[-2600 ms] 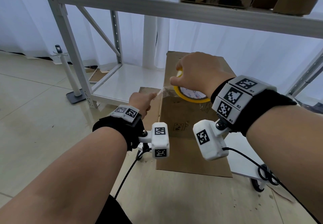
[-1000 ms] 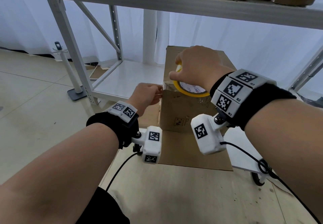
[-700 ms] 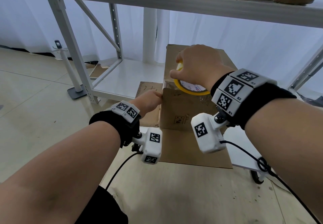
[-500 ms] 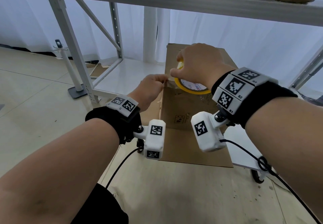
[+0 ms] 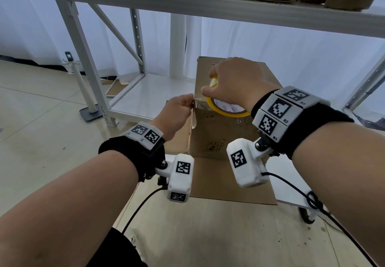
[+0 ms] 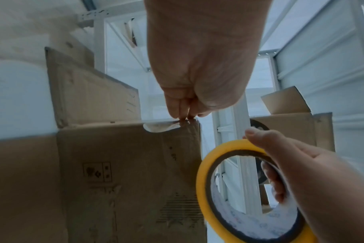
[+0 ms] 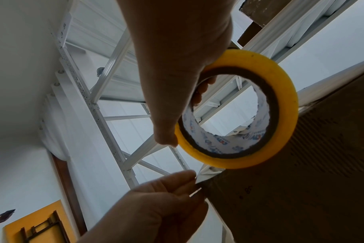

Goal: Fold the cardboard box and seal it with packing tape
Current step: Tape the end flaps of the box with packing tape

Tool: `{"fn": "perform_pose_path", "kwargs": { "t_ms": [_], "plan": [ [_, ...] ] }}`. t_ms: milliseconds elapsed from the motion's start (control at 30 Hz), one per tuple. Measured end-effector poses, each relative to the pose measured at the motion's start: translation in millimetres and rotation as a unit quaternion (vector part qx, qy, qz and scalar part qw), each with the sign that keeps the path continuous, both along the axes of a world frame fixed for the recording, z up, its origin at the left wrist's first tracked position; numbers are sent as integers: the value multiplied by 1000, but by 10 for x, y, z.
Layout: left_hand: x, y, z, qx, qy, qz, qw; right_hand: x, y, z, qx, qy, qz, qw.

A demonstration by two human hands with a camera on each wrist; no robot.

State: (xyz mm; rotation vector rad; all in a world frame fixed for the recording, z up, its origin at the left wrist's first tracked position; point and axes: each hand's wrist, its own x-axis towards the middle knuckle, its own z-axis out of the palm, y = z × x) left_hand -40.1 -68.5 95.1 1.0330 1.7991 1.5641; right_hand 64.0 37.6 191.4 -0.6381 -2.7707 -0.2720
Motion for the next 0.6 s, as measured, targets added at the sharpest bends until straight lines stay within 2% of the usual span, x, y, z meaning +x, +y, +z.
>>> {"fn": "perform_pose_path", "kwargs": {
  "t_ms": [67, 200, 267, 333, 433, 600],
  "plan": [
    [-11, 8, -58, -18, -7, 2, 1000, 8, -1, 4, -3, -1, -1, 1000],
    [-31, 12, -199, -120, -11, -16, 993, 18, 6, 11, -7, -4, -2, 1000],
    [-67, 16, -176, -112, -16, -16, 993, 18, 12, 15, -6, -5, -2, 1000],
    [-111, 31, -134, -96, 48, -3, 994, 20, 11, 14, -5, -10, -1, 1000],
    [-202, 67, -138, -96, 168, -14, 981, 47, 6, 28, -1, -10, 5, 1000],
    [-328, 93, -232, -85, 243, -28, 966, 147, 61, 72, -76, 23, 10, 997]
  ]
}}
